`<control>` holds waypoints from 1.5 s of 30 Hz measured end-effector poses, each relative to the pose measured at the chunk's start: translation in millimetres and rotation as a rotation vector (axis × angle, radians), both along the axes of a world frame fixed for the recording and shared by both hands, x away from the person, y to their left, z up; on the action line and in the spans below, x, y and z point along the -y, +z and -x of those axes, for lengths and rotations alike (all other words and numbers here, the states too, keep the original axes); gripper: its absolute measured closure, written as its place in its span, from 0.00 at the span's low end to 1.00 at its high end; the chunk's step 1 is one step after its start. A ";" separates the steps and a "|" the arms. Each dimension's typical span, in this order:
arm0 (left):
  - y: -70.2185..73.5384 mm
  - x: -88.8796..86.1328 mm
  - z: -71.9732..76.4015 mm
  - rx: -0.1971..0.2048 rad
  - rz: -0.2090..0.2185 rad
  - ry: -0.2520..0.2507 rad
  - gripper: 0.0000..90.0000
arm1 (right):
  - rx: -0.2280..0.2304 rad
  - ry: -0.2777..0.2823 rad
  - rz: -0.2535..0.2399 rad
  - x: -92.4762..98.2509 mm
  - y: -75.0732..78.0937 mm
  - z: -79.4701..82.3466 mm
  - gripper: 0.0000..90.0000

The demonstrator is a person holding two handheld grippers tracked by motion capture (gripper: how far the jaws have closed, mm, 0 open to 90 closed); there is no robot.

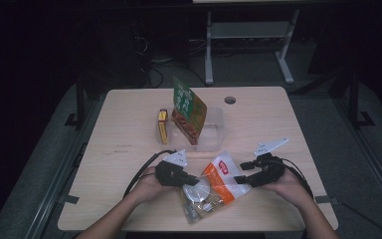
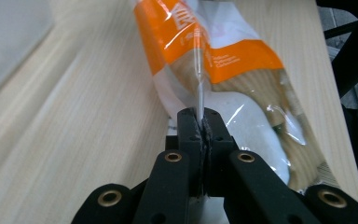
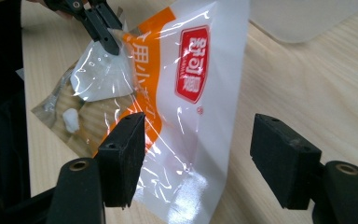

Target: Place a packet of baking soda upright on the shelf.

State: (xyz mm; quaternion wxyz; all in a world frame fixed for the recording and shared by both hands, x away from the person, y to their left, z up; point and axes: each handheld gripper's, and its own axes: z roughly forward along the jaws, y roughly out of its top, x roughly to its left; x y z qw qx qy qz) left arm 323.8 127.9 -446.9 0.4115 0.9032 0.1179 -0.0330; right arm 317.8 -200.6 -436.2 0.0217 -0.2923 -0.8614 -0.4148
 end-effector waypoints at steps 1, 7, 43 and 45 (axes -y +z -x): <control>2.9 -1.3 1.6 0.016 0.008 0.001 0.98 | 0.000 0.007 -0.010 -0.6 0.3 -0.1 0.39; 20.1 -12.1 7.1 0.085 0.049 -0.022 0.99 | -0.006 0.012 -0.079 0.0 3.7 -1.9 0.43; 27.3 -24.2 13.6 0.099 0.139 -0.060 0.96 | 0.010 0.228 -0.184 -28.5 28.5 -0.3 1.00; 26.9 -24.7 13.6 0.102 0.138 -0.057 0.95 | 0.018 0.229 -0.180 -29.6 30.5 0.5 1.00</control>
